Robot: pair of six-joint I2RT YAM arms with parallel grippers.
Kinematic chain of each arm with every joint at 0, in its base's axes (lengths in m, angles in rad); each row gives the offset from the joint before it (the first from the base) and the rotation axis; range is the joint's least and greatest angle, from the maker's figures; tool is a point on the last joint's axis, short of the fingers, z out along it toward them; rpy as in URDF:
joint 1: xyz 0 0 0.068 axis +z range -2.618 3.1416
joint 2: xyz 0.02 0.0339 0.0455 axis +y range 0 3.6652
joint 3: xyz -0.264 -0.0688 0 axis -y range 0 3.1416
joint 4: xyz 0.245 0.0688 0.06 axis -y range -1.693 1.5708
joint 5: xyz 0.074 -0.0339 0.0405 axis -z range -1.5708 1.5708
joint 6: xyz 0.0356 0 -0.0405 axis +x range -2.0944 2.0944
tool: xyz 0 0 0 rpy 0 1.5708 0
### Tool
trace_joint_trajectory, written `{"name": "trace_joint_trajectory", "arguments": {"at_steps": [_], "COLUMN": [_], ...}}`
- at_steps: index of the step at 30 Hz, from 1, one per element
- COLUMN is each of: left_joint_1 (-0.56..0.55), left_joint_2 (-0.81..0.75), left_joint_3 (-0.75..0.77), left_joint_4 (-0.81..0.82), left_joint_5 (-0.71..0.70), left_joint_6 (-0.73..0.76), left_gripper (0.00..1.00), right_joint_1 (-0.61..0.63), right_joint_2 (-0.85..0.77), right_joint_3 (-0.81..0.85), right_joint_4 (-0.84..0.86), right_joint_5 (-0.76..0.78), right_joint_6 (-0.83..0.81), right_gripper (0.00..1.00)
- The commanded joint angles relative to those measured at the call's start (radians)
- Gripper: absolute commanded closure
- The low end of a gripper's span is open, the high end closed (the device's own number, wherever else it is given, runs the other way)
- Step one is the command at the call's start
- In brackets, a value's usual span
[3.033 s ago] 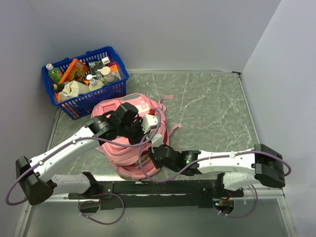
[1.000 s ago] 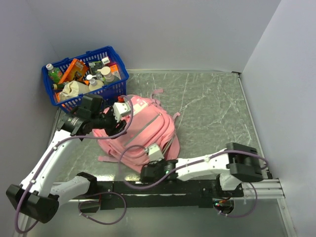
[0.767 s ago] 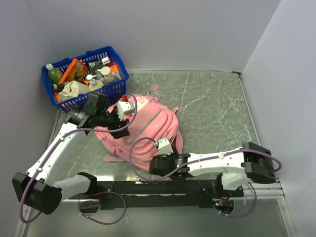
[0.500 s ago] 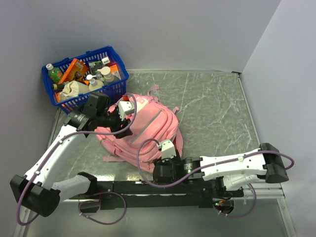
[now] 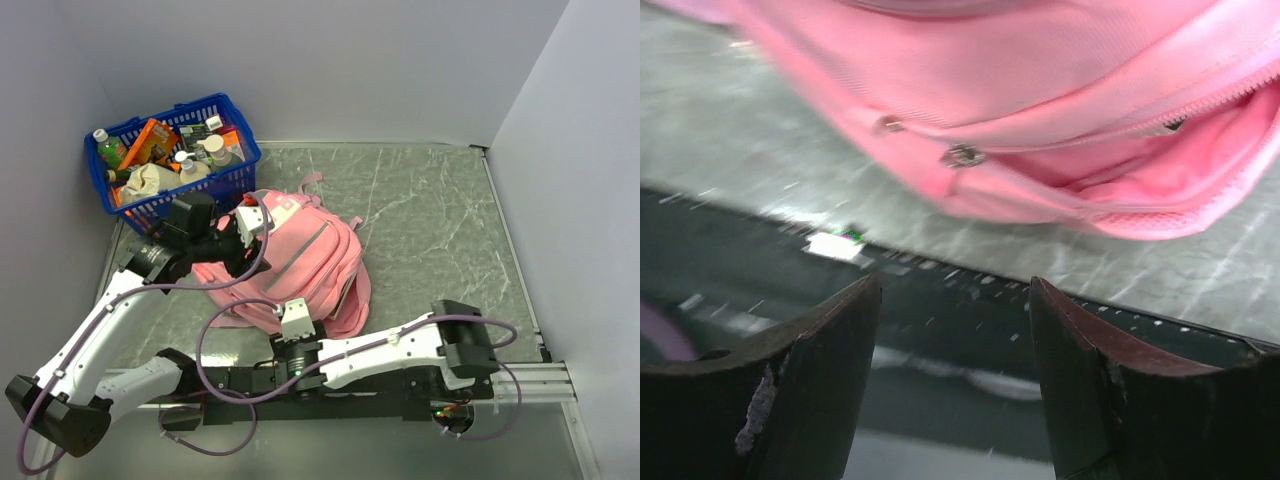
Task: Pack the student bag
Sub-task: Zip the student bag at the center of the board.
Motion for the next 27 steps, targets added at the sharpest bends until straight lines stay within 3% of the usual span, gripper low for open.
{"name": "trace_joint_trajectory", "arguments": {"at_steps": [1,5,14,22,27], "left_joint_1": [-0.002,0.000,-0.002,-0.002,-0.002], "left_joint_2": [-0.023,-0.055,-0.071,-0.063,-0.048], "left_joint_3": [0.035,0.033,0.041,0.059,0.050], "left_joint_4": [-0.018,-0.018,-0.038,-0.041,-0.037], "left_joint_5": [-0.006,-0.014,-0.046,-0.035,-0.017], "left_joint_6": [-0.016,-0.025,-0.010,-0.010,-0.009], "left_gripper": [0.41,0.41,0.40,0.40,0.40], "right_joint_1": [-0.013,-0.016,-0.080,-0.123,-0.113], "right_joint_2": [0.058,0.113,0.135,0.176,0.140], "right_joint_3": [0.022,0.056,-0.027,-0.033,-0.067], "right_joint_4": [-0.073,-0.098,0.200,0.201,0.195], "right_joint_5": [0.122,0.195,0.150,0.120,0.142], "right_joint_6": [0.151,0.193,0.014,0.035,0.046], "right_gripper": [0.32,0.33,0.40,0.44,0.74]}}
